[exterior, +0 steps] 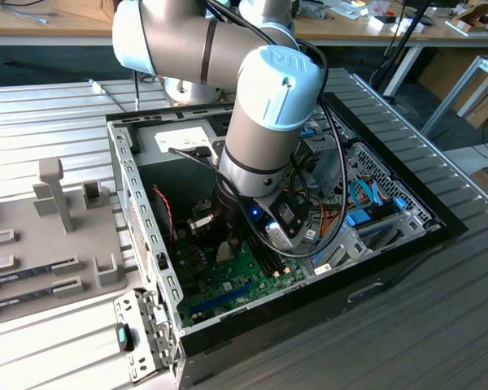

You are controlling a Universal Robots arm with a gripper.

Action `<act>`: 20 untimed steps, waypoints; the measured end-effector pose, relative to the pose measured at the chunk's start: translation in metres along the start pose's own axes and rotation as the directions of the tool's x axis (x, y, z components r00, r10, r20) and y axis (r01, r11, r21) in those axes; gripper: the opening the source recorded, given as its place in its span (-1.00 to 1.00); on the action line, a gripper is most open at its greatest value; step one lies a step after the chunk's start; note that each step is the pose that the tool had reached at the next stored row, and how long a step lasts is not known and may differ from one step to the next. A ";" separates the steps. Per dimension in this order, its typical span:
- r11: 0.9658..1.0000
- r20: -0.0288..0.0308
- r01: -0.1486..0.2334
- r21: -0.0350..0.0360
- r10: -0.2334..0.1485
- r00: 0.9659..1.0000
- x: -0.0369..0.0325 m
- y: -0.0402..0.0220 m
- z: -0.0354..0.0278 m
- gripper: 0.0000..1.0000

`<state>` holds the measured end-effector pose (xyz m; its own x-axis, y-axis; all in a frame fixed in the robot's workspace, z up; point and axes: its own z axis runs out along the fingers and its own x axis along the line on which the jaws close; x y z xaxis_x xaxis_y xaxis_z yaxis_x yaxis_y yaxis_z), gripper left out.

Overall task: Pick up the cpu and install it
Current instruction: 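Place the cpu into insertion slot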

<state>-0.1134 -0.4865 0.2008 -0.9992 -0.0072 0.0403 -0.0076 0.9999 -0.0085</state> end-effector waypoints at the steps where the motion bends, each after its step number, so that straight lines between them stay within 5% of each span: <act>1: 1.000 0.000 0.000 0.000 0.000 1.000 0.0000 0.0000 0.0001 -0.07; 20: 1.000 0.000 0.020 0.000 -0.020 1.000 0.0004 0.0000 0.0003 -0.16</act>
<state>-0.1138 -0.4864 0.2005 -0.9988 -0.0270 0.0402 -0.0274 0.9996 -0.0081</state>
